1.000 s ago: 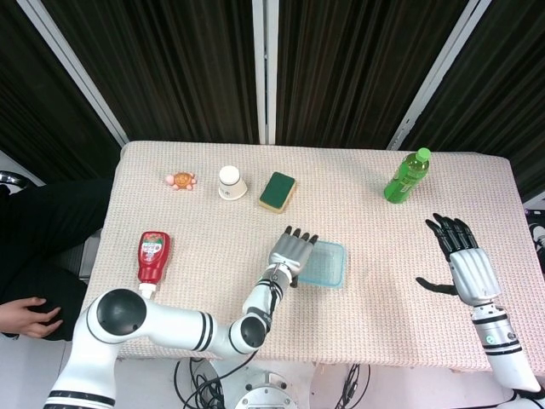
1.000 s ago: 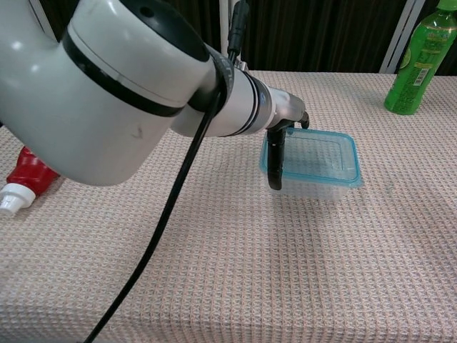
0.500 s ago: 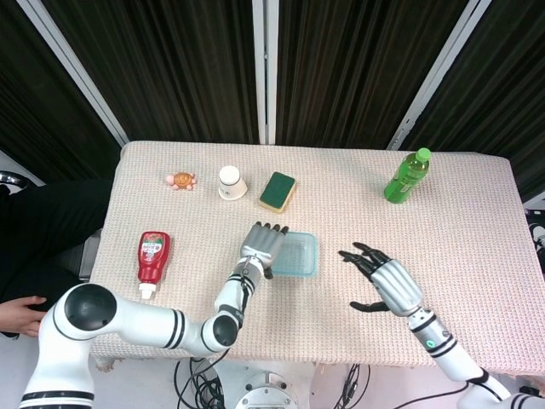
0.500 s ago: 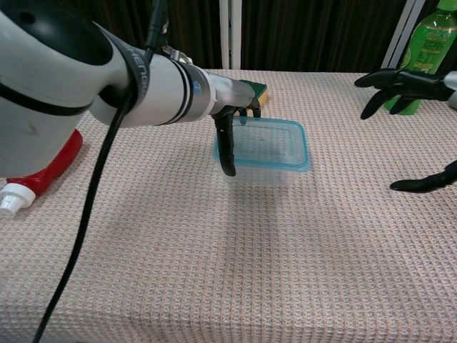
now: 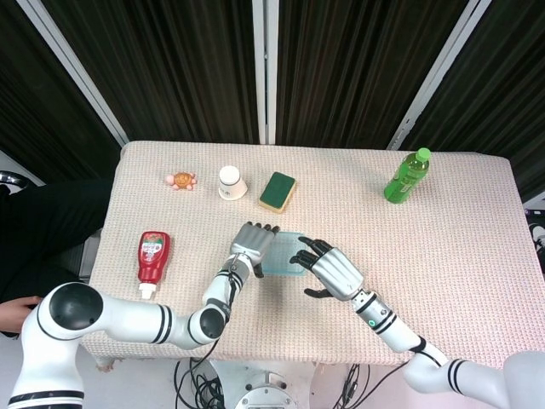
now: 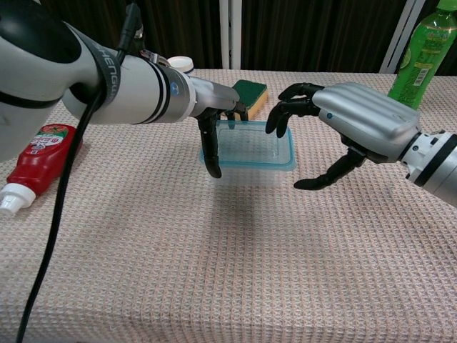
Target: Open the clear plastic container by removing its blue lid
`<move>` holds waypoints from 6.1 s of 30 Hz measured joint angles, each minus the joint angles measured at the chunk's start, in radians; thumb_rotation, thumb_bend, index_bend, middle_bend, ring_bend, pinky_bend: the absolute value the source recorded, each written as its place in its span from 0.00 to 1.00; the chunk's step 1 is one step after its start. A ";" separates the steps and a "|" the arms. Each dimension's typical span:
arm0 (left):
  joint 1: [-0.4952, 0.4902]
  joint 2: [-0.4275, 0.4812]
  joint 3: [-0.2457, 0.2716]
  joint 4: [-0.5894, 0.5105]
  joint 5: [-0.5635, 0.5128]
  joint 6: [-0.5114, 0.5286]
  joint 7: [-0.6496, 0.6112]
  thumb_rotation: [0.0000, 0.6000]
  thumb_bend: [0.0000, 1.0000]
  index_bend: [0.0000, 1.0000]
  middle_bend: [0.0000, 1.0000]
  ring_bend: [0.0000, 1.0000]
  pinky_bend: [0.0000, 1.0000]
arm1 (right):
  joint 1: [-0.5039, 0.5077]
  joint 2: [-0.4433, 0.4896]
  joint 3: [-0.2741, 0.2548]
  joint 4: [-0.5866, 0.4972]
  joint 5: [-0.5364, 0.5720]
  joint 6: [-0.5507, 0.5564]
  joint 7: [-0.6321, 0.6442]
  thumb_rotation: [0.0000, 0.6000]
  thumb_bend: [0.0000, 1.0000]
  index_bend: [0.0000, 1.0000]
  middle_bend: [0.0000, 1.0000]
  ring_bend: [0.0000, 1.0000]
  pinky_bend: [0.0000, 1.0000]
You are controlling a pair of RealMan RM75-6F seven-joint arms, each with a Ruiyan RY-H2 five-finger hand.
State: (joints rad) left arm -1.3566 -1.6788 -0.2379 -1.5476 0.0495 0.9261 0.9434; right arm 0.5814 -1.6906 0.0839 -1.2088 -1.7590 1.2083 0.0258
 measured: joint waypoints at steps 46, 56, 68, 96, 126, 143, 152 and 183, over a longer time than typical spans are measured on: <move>-0.025 -0.021 0.078 0.054 0.106 -0.036 -0.104 1.00 0.00 0.26 0.34 0.23 0.18 | 0.100 -0.052 -0.028 0.151 0.051 0.016 -0.016 1.00 0.09 0.43 0.39 0.14 0.29; -0.021 -0.049 0.085 0.074 0.143 -0.008 -0.099 1.00 0.00 0.26 0.34 0.23 0.18 | 0.102 -0.032 -0.027 0.118 0.062 0.025 -0.013 1.00 0.10 0.44 0.39 0.15 0.29; -0.008 -0.085 0.085 0.106 0.189 0.020 -0.089 1.00 0.00 0.27 0.35 0.23 0.18 | 0.103 -0.016 -0.024 0.095 0.077 0.034 0.002 1.00 0.10 0.45 0.39 0.15 0.29; 0.023 -0.095 0.050 0.089 0.238 0.024 -0.060 1.00 0.00 0.28 0.34 0.23 0.18 | 0.102 -0.065 -0.019 0.167 0.072 0.087 0.042 1.00 0.38 0.57 0.47 0.27 0.40; 0.056 0.034 0.043 -0.045 0.218 0.015 -0.113 1.00 0.00 0.00 0.00 0.00 0.00 | 0.079 -0.255 -0.057 0.470 -0.009 0.291 0.085 1.00 0.52 0.82 0.56 0.35 0.41; 0.183 0.164 0.094 -0.099 0.348 0.051 -0.256 1.00 0.00 0.00 0.00 0.00 0.00 | 0.096 -0.198 0.025 0.517 0.037 0.378 0.038 1.00 0.57 0.86 0.59 0.38 0.37; 0.286 0.257 0.108 -0.140 0.474 0.136 -0.345 1.00 0.00 0.00 0.00 0.00 0.00 | 0.082 -0.166 0.039 0.571 0.101 0.302 0.037 1.00 0.56 0.76 0.56 0.33 0.27; 0.793 0.546 0.243 -0.173 1.066 0.458 -0.720 1.00 0.00 0.06 0.02 0.00 0.00 | -0.231 0.556 -0.028 -0.377 0.325 0.143 0.117 1.00 0.16 0.05 0.20 0.00 0.03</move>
State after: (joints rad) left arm -0.5640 -1.1329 0.0056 -1.7205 1.1156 1.3844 0.2233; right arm 0.3501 -1.1343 0.0556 -1.5860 -1.4336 1.3513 0.1424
